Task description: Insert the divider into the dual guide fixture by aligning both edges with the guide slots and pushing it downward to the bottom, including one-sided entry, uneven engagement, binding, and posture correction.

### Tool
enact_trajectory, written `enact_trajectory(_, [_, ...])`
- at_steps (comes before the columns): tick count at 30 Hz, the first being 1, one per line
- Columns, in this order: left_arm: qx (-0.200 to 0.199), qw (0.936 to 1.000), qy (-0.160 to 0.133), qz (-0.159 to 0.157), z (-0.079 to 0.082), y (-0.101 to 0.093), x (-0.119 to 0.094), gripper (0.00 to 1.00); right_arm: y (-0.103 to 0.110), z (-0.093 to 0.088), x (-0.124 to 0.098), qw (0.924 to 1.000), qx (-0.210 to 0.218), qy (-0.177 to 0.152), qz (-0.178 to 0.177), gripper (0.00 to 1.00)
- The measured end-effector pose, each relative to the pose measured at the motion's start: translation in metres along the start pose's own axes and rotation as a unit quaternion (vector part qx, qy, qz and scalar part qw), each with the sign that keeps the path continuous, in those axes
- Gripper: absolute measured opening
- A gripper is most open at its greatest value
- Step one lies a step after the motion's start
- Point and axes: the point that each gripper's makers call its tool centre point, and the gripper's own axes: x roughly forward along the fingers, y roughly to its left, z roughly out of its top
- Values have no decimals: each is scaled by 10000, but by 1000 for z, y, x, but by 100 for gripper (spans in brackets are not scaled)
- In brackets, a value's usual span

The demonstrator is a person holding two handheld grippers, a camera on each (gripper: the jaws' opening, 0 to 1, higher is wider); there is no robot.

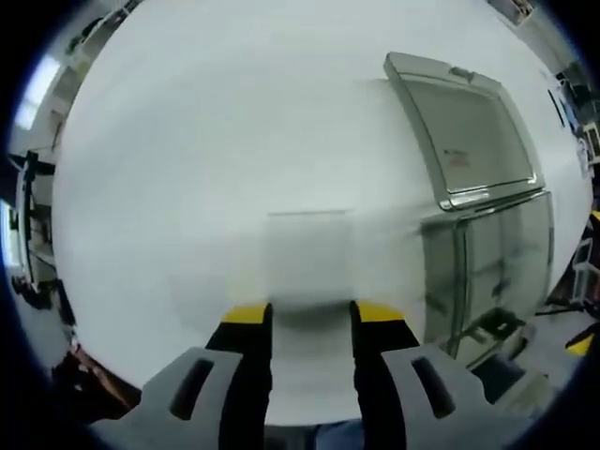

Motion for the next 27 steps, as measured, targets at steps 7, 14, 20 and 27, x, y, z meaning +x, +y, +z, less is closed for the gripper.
enact_trajectory(7, [138, 9998, -108, -66, -4, 0, -3, 29, 3, 0, -1, 10000, 0, 5, -19, 67])
enact_trajectory(14, [210, 9995, -178, -177, -4, 0, -3, 28, 5, 0, -2, 10000, -11, 5, -30, 67])
enact_trajectory(20, [350, 9990, -182, -201, -4, 0, -1, 28, 6, 0, -3, 10000, -8, 9, -66, 67])
enact_trajectory(27, [447, 9986, -177, -239, -3, 0, -1, 27, 9, 2, -2, 10000, -5, -18, -91, 67])
